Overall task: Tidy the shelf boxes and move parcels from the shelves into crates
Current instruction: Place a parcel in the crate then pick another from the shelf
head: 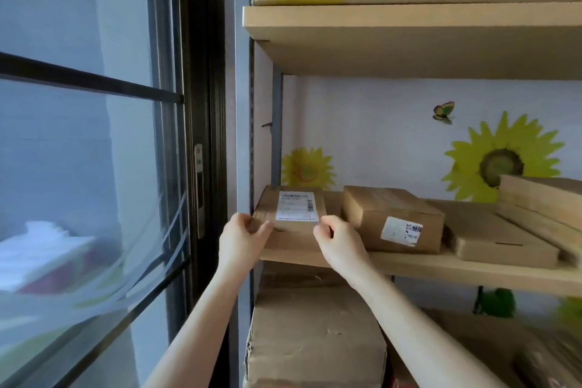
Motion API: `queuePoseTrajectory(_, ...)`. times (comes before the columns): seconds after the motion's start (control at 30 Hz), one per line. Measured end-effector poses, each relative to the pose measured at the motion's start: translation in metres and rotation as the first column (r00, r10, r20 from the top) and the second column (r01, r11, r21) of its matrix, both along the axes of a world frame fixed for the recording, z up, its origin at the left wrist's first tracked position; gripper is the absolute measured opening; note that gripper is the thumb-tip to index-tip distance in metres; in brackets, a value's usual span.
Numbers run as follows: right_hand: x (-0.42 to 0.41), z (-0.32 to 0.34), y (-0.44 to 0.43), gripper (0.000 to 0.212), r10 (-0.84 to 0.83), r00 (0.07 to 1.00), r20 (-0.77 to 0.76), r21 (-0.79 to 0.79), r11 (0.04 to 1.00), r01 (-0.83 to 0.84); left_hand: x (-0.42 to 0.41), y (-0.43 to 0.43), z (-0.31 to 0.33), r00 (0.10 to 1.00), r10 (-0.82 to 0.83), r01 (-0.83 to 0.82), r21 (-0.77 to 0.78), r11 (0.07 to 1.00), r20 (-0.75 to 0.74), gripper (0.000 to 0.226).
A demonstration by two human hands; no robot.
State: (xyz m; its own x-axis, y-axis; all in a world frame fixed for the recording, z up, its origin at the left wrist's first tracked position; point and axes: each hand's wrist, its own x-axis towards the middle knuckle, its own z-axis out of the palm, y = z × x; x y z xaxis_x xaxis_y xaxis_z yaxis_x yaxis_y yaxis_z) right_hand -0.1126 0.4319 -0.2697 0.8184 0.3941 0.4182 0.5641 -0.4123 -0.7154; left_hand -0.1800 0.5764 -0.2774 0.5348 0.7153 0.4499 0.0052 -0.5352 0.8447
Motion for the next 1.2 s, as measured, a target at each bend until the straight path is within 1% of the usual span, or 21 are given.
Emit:
queuePoseTrajectory(0.1,-0.010,-0.017,-0.011,0.039,0.055,0.998,0.028,0.234,0.970,-0.060,-0.016,-0.006,-0.015,0.967,-0.112,0.151,-0.159,0.976,0.230,0.031)
queuePoseTrajectory(0.2,-0.026,-0.039,-0.018,0.042,0.123,0.991,0.045,0.450,0.884,-0.130,-0.029,-0.013,-0.030,0.903,-0.156,0.267,-0.238,0.934,0.401,0.029)
queuePoseTrajectory(0.27,-0.033,-0.049,-0.019,0.044,0.120,0.992,0.044,0.509,0.851,-0.126,-0.033,-0.018,-0.036,0.881,-0.163,0.297,-0.250,0.922,0.444,0.031)
queuePoseTrajectory(0.4,-0.036,-0.054,-0.018,0.044,0.141,0.990,0.027,0.559,0.818,-0.132,-0.034,-0.020,-0.038,0.865,-0.172,0.321,-0.256,0.912,0.471,0.032)
queuePoseTrajectory(0.6,-0.037,-0.052,-0.019,0.044,0.130,0.991,0.027,0.543,0.831,-0.124,-0.036,-0.020,-0.036,0.865,-0.178,0.324,-0.253,0.911,0.469,0.033)
queuePoseTrajectory(0.67,-0.040,-0.051,-0.020,0.043,0.092,0.994,0.054,0.533,0.839,-0.106,-0.039,-0.021,-0.035,0.861,-0.171,0.326,-0.263,0.908,0.479,0.032)
queuePoseTrajectory(0.73,-0.045,-0.046,-0.023,0.042,0.067,0.995,0.080,0.553,0.827,-0.100,-0.040,-0.023,-0.034,0.851,-0.176,0.344,-0.271,0.899,0.495,0.029)
queuePoseTrajectory(0.83,-0.047,-0.036,-0.031,0.037,0.036,0.994,0.106,0.584,0.806,-0.092,-0.040,-0.028,-0.027,0.845,-0.177,0.361,-0.294,0.885,0.504,0.027)
queuePoseTrajectory(0.93,-0.048,-0.024,-0.040,0.032,0.028,0.995,0.097,0.567,0.820,-0.078,-0.036,-0.033,-0.019,0.847,-0.181,0.363,-0.295,0.884,0.500,0.025)
queuePoseTrajectory(1.07,-0.046,-0.004,-0.041,0.036,0.027,0.998,0.061,0.435,0.899,-0.051,-0.033,-0.033,-0.010,0.900,-0.191,0.291,-0.215,0.932,0.391,0.040)
queuePoseTrajectory(1.13,-0.042,0.006,-0.037,0.036,0.021,0.997,0.070,0.335,0.941,-0.043,-0.035,-0.028,-0.004,0.906,-0.256,0.324,-0.162,0.932,0.338,0.049)
queuePoseTrajectory(1.2,-0.033,0.012,-0.031,0.046,0.003,0.998,0.060,0.205,0.979,-0.016,-0.035,-0.020,0.002,0.917,-0.311,0.333,-0.050,0.942,0.249,0.051)
